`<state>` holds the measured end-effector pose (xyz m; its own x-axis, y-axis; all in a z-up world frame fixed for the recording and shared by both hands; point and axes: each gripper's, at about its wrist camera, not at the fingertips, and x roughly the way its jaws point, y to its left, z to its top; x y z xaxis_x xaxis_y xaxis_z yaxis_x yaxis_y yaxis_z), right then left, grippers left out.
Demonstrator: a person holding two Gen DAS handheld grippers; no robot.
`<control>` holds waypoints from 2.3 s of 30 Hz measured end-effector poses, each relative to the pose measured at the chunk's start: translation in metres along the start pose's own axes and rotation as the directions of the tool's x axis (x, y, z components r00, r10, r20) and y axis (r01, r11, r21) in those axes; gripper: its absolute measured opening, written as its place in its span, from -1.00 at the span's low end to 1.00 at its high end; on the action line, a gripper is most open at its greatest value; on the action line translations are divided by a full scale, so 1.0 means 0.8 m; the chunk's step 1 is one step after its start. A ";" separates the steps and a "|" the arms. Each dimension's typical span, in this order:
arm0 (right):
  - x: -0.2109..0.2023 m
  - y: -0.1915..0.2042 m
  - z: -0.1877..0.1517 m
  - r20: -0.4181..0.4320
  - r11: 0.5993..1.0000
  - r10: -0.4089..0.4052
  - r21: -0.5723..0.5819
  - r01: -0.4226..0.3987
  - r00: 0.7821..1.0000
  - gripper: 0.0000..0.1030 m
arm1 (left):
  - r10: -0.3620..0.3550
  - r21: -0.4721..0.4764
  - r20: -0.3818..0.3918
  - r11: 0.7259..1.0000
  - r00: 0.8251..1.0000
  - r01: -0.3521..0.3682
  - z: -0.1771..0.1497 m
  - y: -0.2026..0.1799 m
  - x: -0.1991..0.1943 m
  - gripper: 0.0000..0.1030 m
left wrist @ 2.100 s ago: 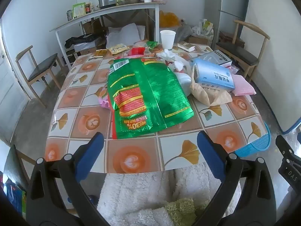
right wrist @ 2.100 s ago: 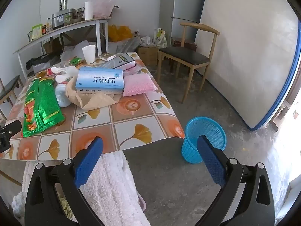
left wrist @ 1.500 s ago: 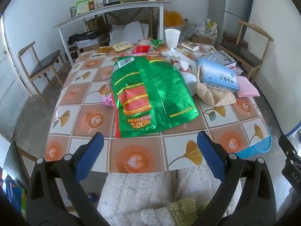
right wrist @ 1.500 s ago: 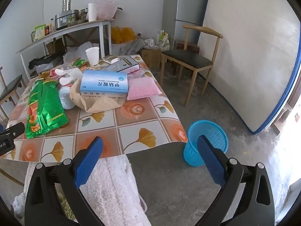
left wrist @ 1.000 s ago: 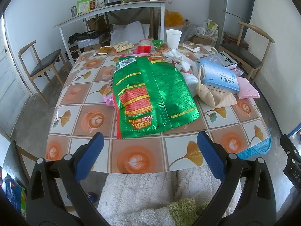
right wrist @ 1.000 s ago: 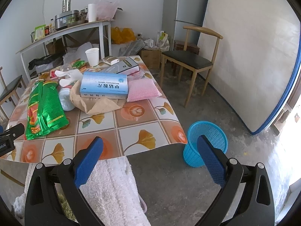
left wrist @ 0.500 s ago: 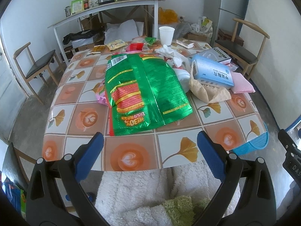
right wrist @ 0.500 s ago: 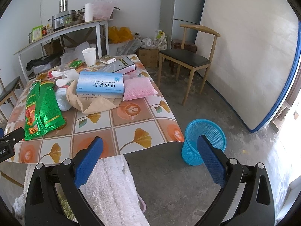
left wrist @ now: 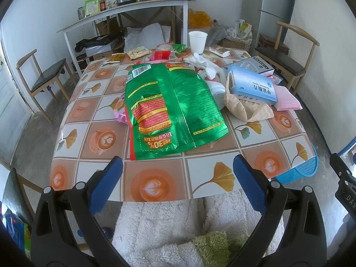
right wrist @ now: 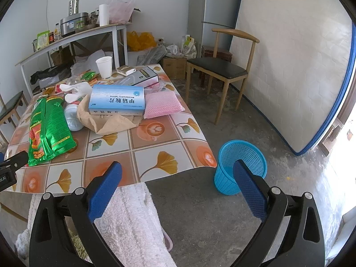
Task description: Collect trash
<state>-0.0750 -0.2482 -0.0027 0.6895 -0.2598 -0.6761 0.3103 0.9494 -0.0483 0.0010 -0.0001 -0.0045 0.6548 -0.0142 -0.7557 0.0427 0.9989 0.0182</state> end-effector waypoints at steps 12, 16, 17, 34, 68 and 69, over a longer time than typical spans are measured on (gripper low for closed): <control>0.001 -0.001 0.000 -0.005 1.000 0.000 -0.002 0.000 1.000 0.88 | 0.001 0.000 0.000 1.000 1.000 -0.001 0.000 0.001 0.000 0.84; 0.001 0.000 0.000 -0.006 1.000 -0.001 -0.001 0.001 1.000 0.88 | 0.000 0.000 0.000 1.000 1.000 0.000 0.000 0.002 0.000 0.84; 0.001 0.000 0.000 -0.006 1.000 -0.001 -0.001 0.001 1.000 0.88 | 0.000 -0.001 -0.001 1.000 1.000 0.000 0.000 0.001 0.000 0.84; 0.003 0.001 -0.001 -0.008 1.000 0.000 -0.004 0.000 1.000 0.88 | -0.001 0.000 -0.001 1.000 1.000 0.001 0.000 0.002 0.000 0.84; 0.055 0.029 0.052 0.037 0.931 0.349 0.103 -0.351 0.936 0.88 | -0.319 0.108 0.284 0.948 0.904 0.300 0.046 0.051 -0.001 0.84; 0.063 0.021 0.056 0.026 0.923 0.359 0.134 -0.360 0.933 0.88 | -0.335 0.132 0.285 0.942 0.898 0.309 0.051 0.046 0.000 0.84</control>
<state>-0.0057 -0.2533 -0.0048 0.7719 0.0942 -0.6287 0.1266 0.9464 0.2973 0.0332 0.0346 0.0225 0.7890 -0.3597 -0.4981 0.3423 0.9306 -0.1297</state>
